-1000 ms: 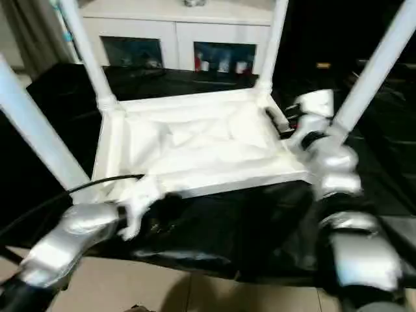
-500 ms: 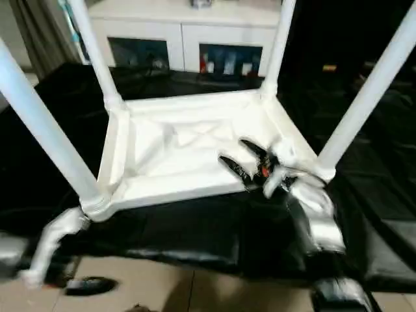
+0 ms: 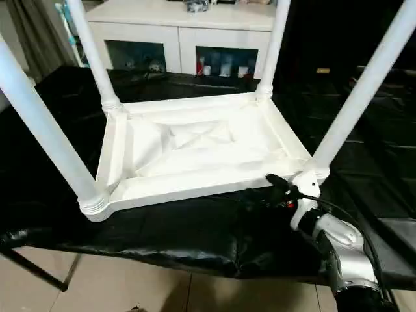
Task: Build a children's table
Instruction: Rotate table base
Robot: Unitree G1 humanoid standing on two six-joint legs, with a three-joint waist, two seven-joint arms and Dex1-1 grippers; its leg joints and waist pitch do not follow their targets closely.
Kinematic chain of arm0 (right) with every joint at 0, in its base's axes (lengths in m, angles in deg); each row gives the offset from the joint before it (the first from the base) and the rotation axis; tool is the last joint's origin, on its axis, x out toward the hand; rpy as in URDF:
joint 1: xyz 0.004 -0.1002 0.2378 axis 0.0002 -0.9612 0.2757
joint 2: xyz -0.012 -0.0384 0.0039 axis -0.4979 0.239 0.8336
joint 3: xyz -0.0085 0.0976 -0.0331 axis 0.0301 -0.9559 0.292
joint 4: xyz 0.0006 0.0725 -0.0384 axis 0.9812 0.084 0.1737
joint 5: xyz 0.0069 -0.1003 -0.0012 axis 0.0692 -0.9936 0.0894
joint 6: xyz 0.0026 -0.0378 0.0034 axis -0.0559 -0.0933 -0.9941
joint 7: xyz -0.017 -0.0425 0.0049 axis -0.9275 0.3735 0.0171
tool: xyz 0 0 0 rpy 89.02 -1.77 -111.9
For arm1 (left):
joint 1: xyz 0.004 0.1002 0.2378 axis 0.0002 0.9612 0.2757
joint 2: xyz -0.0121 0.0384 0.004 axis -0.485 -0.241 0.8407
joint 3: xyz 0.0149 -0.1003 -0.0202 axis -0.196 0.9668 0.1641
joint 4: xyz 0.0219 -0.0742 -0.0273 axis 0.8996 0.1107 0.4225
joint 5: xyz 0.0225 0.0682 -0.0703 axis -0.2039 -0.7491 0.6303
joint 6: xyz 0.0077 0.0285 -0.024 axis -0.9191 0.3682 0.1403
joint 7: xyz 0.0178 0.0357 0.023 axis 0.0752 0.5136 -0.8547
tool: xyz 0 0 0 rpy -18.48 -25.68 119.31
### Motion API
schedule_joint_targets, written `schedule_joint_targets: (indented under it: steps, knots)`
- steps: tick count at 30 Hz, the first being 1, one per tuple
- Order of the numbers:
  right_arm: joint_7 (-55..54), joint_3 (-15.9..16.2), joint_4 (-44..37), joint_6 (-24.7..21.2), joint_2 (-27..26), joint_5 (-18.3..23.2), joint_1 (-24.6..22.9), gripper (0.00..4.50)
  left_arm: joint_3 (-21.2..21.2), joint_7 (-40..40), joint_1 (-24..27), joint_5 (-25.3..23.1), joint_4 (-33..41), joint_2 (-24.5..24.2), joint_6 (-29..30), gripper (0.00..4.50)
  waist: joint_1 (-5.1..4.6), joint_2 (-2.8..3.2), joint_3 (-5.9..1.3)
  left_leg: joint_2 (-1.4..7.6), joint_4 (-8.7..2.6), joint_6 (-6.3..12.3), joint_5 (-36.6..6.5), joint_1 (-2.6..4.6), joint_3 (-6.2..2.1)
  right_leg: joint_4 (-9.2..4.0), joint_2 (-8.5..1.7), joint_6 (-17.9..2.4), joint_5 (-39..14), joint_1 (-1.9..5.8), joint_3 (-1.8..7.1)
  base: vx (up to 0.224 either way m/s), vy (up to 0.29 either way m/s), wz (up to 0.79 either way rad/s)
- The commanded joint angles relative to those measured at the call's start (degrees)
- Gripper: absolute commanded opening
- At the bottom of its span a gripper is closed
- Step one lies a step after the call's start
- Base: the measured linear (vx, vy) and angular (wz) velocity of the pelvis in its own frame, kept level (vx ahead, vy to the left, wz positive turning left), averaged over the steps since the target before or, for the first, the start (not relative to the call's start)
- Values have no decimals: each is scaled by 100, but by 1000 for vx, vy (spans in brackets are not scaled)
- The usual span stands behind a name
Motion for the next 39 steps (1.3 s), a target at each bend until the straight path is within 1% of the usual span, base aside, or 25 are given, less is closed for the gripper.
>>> schedule_joint_targets:
  steps: [1,2,3,4,5,8,9,10,11,12,13,15,19,20,22,26,27,28,29,30,33,35,36,37,39]
  knots:
    - [-182,-90,95,-111,74,-122,-1,366,263,73,-189,152,-105,-19,-102,442,-24,56,-232,85,-558,-152,-2791,161,-124,-580,-196,-710,-2947,56,140,0,0,0]
    - [-299,-112,146,-138,88,-186,3,366,350,80,-327,285,-135,41,-116,442,-7,54,-235,79,-548,-159,-2738,177,-105,-579,-180,-790,-2846,49,139,0,0,0]
    - [-299,-112,146,-138,88,-186,3,366,350,80,-327,285,-135,41,-116,442,1,56,-236,84,-544,-161,-2740,182,-101,-573,-183,-820,-2794,43,142,0,0,0]
    - [-463,-85,223,-145,100,-313,34,366,323,85,-426,357,-114,108,-90,442,-8,48,-225,89,-554,-168,-2734,159,-106,-559,-182,-836,-2760,62,135,0,0,0]
    - [-582,-64,259,-165,105,-405,52,366,293,101,-490,391,-114,148,-80,442,5,50,-235,86,-550,-174,-2726,173,-102,-558,-184,-842,-2762,59,134,0,0,0]
    - [-881,-6,403,-216,-11,-576,165,366,40,0,-871,437,-123,491,-122,442,9,43,-239,85,-535,-200,-2660,193,-85,-558,-191,-912,-2663,52,144,0,0,0]
    - [-1057,-4,481,-306,-77,-609,235,366,-111,-25,-1013,426,-139,628,-158,442,3,37,-245,88,-545,-190,-2580,148,-96,-530,-196,-912,-2575,89,145,0,0,0]
    - [-1158,6,515,-331,-107,-640,276,366,-202,-68,-1122,417,-122,714,-155,442,-2,37,-261,88,-550,-201,-2500,133,-101,-510,-194,-904,-2501,110,138,0,0,0]
    - [-1209,4,531,-355,-123,-647,297,366,-239,-82,-1172,417,-117,752,-141,442,-3,61,-269,88,-539,-212,-2493,142,-96,-503,-193,-927,-2439,100,140,0,0,0]
    - [-1350,-10,582,-425,-167,-663,355,366,-356,-107,-1299,403,-111,847,-106,442,-5,49,-269,78,-531,-201,-2456,153,-87,-509,-187,-949,-2371,98,142,0,0,0]
    - [-1426,-14,625,-432,-187,-691,394,366,-435,-146,-1386,351,-153,912,-131,442,-2,52,-273,79,-534,-200,-2400,139,-87,-496,-183,-972,-2296,114,139,0,0,0]
    - [-1580,-16,727,-429,-229,-757,478,366,-573,-242,-1587,209,-342,1042,-215,442,4,76,-270,80,-518,-221,-2463,175,-72,-495,-173,-1014,-2227,80,144,0,0,0]
    - [-1889,-41,913,-402,-315,-883,645,366,-686,-480,-1933,-70,-732,1293,-468,442,-17,52,-289,66,-527,-241,-2266,107,-93,-472,-187,-964,-2097,156,137,0,0,0]
    - [-1964,-40,968,-409,-339,-912,694,366,-711,-482,-2003,-68,-781,1361,-477,442,-26,47,-303,63,-514,-237,-2187,121,-82,-467,-187,-1011,-1974,151,137,0,0,0]
    - [-2054,-42,1033,-412,-378,-955,756,366,-775,-454,-2072,-27,-782,1441,-479,442,-39,42,-305,67,-514,-204,-2096,88,-83,-438,-183,-1068,-1808,177,133,0,0,0]
    - [-2300,39,1335,-348,-482,-1083,980,366,-1095,-299,-2070,271,-138,1639,-136,442,-67,56,-305,81,-502,-181,-2067,104,-62,-432,-186,-1189,-1718,162,136,0,0,0]
    - [-2300,39,1335,-348,-482,-1083,980,366,-1095,-299,-2070,271,-138,1639,-136,442,-68,62,-305,82,-501,-187,-2087,105,-63,-429,-189,-1201,-1731,160,133,0,0,0]
    - [-2394,37,1460,-301,-516,-1114,1066,366,-1188,-248,-2055,371,106,1669,-7,442,-83,50,-305,70,-500,-179,-2056,91,-63,-428,-182,-1198,-1722,176,129,0,0,0]
    - [-2471,14,1585,-262,-561,-1126,1155,366,-1293,-203,-2045,468,357,1705,112,442,-101,42,-313,76,-488,-175,-2006,110,-55,-423,-193,-1247,-1659,162,137,0,0,0]
    - [-2484,11,1610,-258,-573,-1127,1175,366,-1320,-195,-2042,495,421,1713,145,442,-109,40,-298,71,-495,-157,-2040,100,-55,-432,-180,-1245,-1709,163,131,0,0,0]
    - [-2547,91,1946,-165,-766,-1207,1470,366,-1826,-81,-2017,835,1348,1857,580,442,-131,34,-301,89,-498,-158,-2024,100,-57,-418,-183,-1246,-1764,164,129,0,0,0]
    - [-2514,181,2051,-112,-874,-1263,1592,366,-2107,-82,-2032,831,1617,1959,633,442,-149,-5,-298,80,-496,-155,-1989,77,-51,-419,-171,-1219,-1746,177,131,0,0,0]
    - [-2514,181,2051,-112,-874,-1263,1592,366,-2107,-82,-2032,831,1617,1959,633,442,-158,2,-296,75,-495,-141,-1940,63,-53,-411,-175,-1192,-1726,189,133,0,0,0]
    - [-2484,227,2141,-75,-941,-1286,1679,366,-2276,-112,-2071,769,1706,2063,626,442,-174,-24,-295,70,-491,-135,-1906,53,-46,-415,-168,-1172,-1728,193,134,0,0,0]
    - [-2426,341,2262,-24,-1078,-1350,1836,366,-2586,-207,-2207,582,1711,2353,530,442,-204,-30,-301,59,-472,-121,-1815,57,-43,-430,-179,-1130,-1791,193,139,0,0,0]
